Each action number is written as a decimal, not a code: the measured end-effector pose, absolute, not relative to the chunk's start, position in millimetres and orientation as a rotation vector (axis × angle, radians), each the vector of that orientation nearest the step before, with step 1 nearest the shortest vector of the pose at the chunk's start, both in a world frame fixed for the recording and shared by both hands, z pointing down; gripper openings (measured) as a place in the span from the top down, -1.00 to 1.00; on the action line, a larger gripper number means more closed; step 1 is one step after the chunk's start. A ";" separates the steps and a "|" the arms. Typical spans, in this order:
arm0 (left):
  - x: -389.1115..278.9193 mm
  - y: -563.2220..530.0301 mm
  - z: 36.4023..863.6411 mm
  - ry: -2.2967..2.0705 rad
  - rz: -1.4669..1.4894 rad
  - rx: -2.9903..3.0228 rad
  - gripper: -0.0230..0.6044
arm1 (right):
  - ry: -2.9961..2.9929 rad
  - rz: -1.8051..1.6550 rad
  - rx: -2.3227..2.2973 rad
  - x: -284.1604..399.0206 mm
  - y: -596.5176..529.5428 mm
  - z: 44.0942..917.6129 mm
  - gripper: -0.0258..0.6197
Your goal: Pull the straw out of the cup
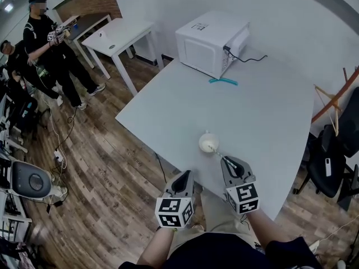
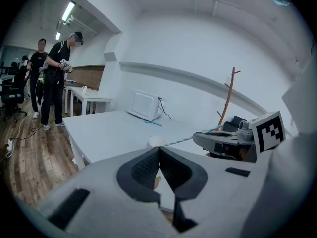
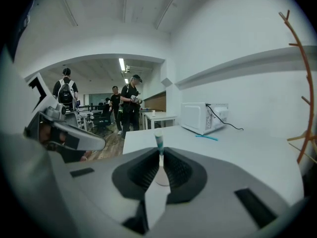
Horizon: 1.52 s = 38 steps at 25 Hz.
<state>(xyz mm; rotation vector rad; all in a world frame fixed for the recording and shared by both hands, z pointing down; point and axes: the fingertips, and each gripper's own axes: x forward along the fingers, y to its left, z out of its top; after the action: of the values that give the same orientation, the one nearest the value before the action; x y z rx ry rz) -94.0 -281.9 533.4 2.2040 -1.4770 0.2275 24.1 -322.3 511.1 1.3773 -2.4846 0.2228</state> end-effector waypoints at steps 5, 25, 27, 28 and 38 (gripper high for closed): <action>-92.9 -263.2 523.9 -1.478 0.222 2.224 0.87 | -2.509 0.205 1.409 24.3 -297.5 493.7 0.79; -85.7 -201.8 509.1 -1.447 0.213 2.291 0.87 | -2.592 0.146 1.388 12.0 -213.5 460.1 0.79; -85.4 -199.7 509.0 -1.444 0.214 2.292 0.87 | -2.598 0.142 1.385 10.6 -210.7 458.1 0.79; -84.6 -199.3 509.1 -1.442 0.216 2.294 0.87 | -2.600 0.142 1.385 10.7 -210.0 457.4 0.79; -81.2 -199.1 505.7 -1.440 0.208 2.303 0.87 | -2.610 0.123 1.390 9.8 -209.0 450.7 0.79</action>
<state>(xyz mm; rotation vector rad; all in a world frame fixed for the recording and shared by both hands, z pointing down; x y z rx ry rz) -81.2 -199.1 505.7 2.3026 -1.4397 0.2077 9.8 -209.0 450.7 1.3900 -2.6100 0.1229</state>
